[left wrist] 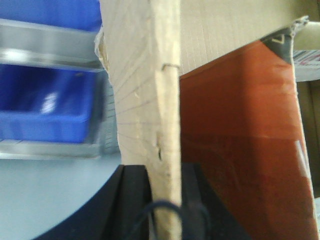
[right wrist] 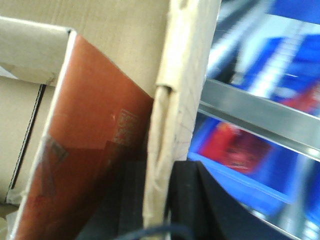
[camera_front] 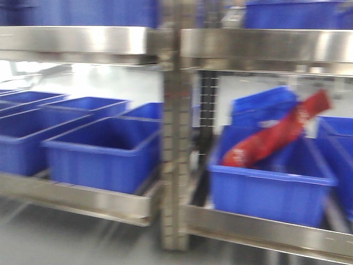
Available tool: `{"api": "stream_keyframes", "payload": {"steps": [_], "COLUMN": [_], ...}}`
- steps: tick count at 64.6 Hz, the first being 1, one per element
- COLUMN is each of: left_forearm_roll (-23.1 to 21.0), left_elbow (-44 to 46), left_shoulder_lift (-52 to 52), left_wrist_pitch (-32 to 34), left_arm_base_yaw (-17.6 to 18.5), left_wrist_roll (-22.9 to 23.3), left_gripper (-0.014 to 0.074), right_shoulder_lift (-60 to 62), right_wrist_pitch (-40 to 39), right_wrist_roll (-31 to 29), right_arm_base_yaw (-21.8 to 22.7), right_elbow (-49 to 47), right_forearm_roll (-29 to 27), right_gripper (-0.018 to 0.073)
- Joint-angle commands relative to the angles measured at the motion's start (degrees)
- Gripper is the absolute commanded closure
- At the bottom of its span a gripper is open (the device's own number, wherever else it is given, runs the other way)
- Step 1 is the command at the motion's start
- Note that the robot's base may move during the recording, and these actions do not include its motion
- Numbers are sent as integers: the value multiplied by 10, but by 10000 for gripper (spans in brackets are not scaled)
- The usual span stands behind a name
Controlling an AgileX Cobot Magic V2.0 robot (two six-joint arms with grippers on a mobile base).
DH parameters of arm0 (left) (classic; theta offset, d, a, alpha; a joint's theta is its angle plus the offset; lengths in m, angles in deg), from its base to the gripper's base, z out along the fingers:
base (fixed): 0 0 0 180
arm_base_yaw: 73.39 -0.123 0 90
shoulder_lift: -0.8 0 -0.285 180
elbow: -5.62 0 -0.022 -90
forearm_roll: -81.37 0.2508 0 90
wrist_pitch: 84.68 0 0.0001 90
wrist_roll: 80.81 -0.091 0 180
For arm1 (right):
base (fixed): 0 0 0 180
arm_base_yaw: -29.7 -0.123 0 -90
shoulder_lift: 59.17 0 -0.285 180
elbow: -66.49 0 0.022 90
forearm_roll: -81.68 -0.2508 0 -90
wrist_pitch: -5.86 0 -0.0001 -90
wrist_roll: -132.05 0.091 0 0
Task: Stack two boxes on right shelf middle
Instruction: 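Hold the boxes and turn toward the steel shelf with blue bins, then drive up to the shelf and raise the boxes above the middle level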
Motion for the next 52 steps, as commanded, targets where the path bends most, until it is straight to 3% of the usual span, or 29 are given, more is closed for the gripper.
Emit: {"api": "stream_keyframes", "payload": {"steps": [1, 52], "left_forearm_roll": [23, 23], "left_elbow": [10, 10], "left_shoulder_lift": [-9, -9], "left_wrist_pitch": [33, 33], "left_arm_base_yaw": [-3, -3], "left_wrist_roll": [2, 2], "left_gripper": [708, 708], "right_shoulder_lift": [8, 8], "right_wrist_pitch": [-22, -22], "right_wrist_roll": [-12, -12], "right_arm_base_yaw": [4, 4], "right_elbow": [-7, -7], "right_forearm_roll": [21, 21], "right_gripper": [712, 712]}}
